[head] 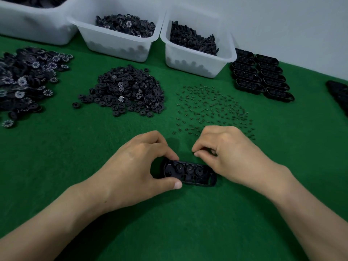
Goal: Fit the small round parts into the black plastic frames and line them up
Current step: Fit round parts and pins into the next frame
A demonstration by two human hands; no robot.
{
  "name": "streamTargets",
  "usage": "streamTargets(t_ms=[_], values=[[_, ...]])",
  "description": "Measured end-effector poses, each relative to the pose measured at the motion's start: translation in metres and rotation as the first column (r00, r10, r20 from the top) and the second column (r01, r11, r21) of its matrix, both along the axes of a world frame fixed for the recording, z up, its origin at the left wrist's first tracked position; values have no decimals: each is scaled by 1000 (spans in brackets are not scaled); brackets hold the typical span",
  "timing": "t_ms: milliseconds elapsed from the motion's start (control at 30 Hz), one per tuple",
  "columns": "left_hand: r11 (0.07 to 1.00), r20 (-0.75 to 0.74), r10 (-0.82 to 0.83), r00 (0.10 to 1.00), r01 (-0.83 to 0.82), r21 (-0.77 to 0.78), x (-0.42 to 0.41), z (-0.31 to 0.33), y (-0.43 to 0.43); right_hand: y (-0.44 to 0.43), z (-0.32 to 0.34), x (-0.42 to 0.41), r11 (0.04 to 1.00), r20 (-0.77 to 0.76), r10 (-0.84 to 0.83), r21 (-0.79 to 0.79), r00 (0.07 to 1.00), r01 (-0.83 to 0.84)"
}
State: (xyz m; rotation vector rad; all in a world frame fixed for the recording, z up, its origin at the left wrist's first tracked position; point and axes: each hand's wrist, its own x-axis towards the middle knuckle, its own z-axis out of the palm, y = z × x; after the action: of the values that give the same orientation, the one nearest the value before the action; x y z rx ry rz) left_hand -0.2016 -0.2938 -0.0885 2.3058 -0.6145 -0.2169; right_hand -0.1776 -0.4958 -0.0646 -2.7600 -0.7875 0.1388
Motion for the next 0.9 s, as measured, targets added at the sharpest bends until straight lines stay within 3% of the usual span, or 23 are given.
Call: streamTargets(t_ms=[67,200,300,433,700,900], values=[[1000,3,2,1000,-2,-3,0,0,0,-4,-1,-3,998,-4,-52,24,999,52],[1000,2,-1,1000,1,-3,0,-1,1,-18,-4,-19,899,-142,-177,380,974,219],[1000,3,5,1000,-5,-3,0,-1,0,-17,-9,-32,835,-219,-160,490,963,250],[1000,6,5,1000,-5,2,1,-1,0,-16,-16,-36,838,-208,-171,484,963,253],[1000,15,4,1000,-4,-1,0,-1,0,-15,-19,-38,880,-41,-163,446,986,164],[1000,25,-1,1000,1,1,0,-1,-1,-15,-15,-36,921,-27,-137,365,990,137]])
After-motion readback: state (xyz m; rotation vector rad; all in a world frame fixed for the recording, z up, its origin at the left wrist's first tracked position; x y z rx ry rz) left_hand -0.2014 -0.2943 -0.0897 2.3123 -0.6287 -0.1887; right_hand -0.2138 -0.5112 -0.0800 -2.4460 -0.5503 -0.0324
